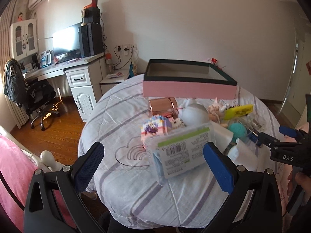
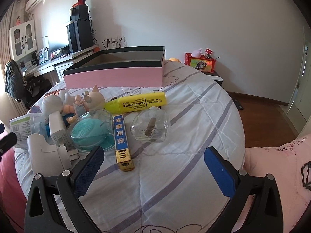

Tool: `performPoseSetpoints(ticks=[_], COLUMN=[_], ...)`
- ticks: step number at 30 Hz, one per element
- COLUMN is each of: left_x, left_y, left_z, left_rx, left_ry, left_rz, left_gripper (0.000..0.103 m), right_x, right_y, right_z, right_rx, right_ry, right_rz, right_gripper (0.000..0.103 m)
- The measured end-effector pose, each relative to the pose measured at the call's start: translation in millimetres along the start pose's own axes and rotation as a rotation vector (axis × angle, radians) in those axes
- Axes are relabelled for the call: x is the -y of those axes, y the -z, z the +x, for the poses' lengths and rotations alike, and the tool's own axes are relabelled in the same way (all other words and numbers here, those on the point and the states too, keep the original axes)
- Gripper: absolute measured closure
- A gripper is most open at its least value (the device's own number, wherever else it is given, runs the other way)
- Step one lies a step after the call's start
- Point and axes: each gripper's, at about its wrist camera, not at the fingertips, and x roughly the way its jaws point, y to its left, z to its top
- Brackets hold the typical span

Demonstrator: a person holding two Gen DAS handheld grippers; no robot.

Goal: Organize rigid objects
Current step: 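Grasp the clear glass bottle with the right gripper while the left gripper approaches the pink block figure, then close the left gripper on the pink block figure and lift it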

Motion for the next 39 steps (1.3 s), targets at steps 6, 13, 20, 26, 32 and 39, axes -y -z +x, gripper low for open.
performPoseSetpoints(ticks=[6,13,20,26,32,39], left_x=[-40.2,-62.6,-55.7,-31.9,-21.4,-14.3], left_y=[-21.1,-15.5,4.0,14.7,9.2,-1.3], left_z=[1.2,26.8,40.0,56.1,67.2,91.5], left_rx=[0.051,-0.014,-0.045,-0.075,-0.092,-0.143], left_ry=[-0.135,-0.124,-0.05,-0.046,0.0,-0.004], left_rz=[0.016,0.016,0.015,0.054,0.051,0.02], left_gripper=[0.0,0.0,0.0,0.0,0.0,0.0], right_x=[17.1,22.7,20.5,18.8,25.0,27.6], right_y=[-12.5,-23.0,-32.0,-31.0,-31.5,-32.0], right_z=[3.0,34.9,53.8,59.5,58.9,61.0], right_rx=[0.024,-0.058,-0.086,-0.083,-0.075,-0.07], right_ry=[0.056,-0.005,-0.07,-0.067,-0.068,-0.065], right_rz=[0.009,-0.014,-0.021,-0.039,-0.038,-0.033], right_gripper=[0.0,0.004,0.016,0.044,0.044,0.044])
